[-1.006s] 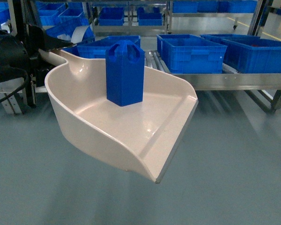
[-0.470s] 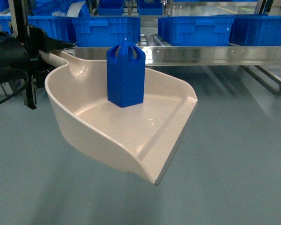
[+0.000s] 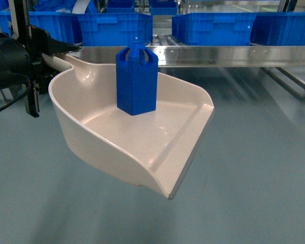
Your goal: Place part in tray to right shelf
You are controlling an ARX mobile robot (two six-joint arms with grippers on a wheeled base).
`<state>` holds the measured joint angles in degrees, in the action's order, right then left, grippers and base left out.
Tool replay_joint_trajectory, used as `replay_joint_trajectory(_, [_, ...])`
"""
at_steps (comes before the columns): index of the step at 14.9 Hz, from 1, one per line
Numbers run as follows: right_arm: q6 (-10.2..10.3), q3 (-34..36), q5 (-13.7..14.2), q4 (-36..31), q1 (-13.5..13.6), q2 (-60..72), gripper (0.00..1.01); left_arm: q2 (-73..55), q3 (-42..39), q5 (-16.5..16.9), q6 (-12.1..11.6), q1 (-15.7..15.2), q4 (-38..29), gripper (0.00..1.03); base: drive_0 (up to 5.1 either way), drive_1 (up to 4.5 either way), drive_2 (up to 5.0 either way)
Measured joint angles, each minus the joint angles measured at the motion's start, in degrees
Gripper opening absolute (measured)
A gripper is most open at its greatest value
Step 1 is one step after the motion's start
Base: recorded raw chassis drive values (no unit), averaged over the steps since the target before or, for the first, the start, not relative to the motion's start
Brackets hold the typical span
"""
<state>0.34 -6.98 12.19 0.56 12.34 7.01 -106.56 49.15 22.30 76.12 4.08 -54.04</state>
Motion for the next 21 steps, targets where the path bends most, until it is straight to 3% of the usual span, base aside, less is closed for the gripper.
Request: replay_joint_trajectory(21, [0.00, -0.02, 0.04, -0.04, 0.02, 0.00, 0.98, 0.00, 0.00, -0.02, 0.02, 0.07, 0.13, 0.12, 0.0, 0.00, 0.0])
